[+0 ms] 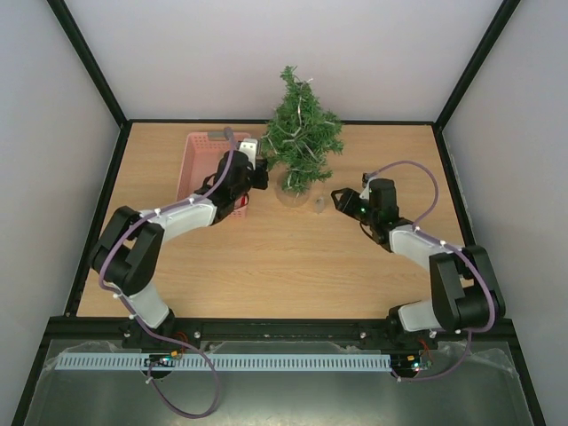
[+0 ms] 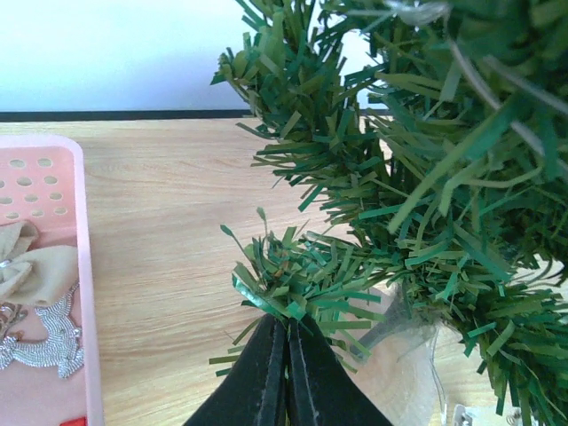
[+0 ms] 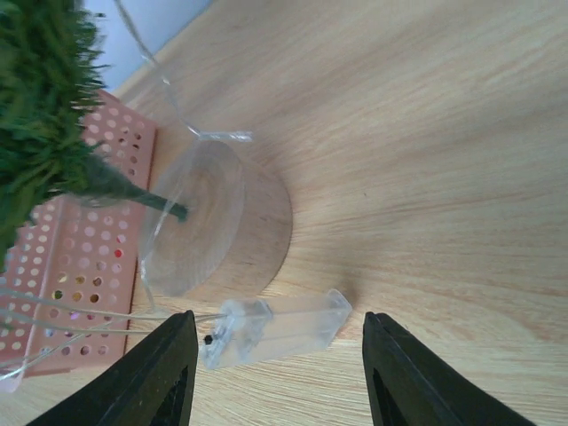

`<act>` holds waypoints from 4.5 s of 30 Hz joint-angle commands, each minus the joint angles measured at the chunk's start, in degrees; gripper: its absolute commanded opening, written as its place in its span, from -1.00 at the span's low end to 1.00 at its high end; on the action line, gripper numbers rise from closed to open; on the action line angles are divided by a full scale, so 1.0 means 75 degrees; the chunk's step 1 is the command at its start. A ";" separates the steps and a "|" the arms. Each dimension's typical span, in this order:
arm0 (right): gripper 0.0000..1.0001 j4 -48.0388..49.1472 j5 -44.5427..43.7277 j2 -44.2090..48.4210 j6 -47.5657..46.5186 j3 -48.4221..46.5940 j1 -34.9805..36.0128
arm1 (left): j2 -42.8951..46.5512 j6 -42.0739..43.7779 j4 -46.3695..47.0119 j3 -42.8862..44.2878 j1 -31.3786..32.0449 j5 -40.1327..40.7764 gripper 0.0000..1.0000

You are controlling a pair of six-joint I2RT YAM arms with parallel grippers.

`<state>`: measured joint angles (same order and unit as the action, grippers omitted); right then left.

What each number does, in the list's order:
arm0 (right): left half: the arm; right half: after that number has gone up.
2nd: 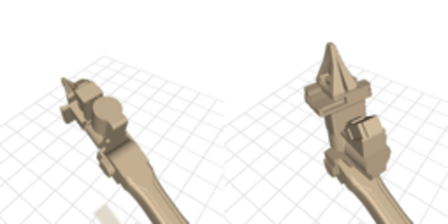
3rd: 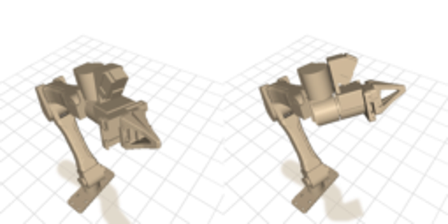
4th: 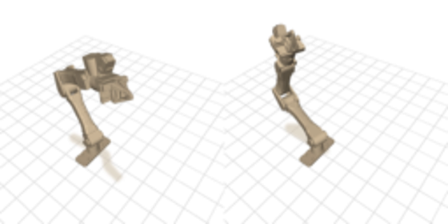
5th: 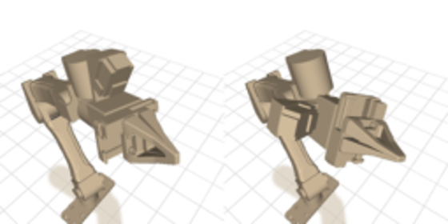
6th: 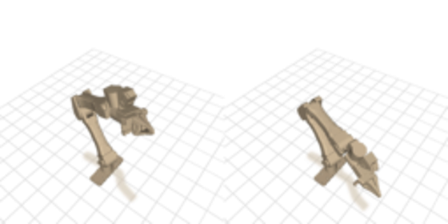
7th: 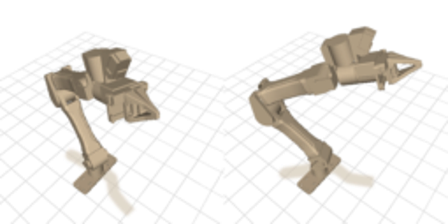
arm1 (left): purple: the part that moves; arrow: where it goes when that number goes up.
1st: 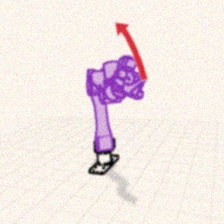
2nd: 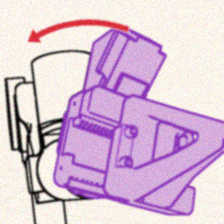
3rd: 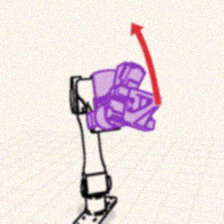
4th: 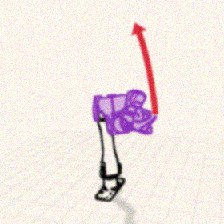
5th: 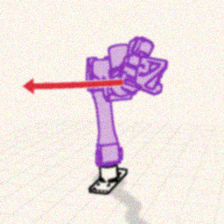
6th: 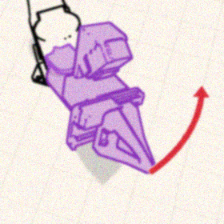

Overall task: Decorate the small christmas tree
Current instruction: Wrap the decoration item around the Christmas tree.

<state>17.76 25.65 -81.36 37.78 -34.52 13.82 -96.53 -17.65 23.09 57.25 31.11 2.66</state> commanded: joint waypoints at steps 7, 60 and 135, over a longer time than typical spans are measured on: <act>-0.04 0.0152 -0.0468 0.0793 -0.0490 0.0041 -0.0025 | -0.0237 -0.0282 0.0252 0.0230 -0.0371 -0.0305 -0.80; -0.37 0.1951 0.1901 -0.0423 -0.7744 -0.0104 0.0408 | 0.3846 -0.1764 -0.1459 -0.1964 -0.0539 -0.1367 -0.12; -0.97 0.2121 -0.1165 0.0819 -0.9365 -0.0960 0.0362 | 0.2344 -0.2557 0.0112 -0.1306 0.1642 -0.1467 -0.17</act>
<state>30.37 16.34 -77.23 -33.76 -42.98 16.58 -78.19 -34.28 23.31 44.56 40.75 -14.02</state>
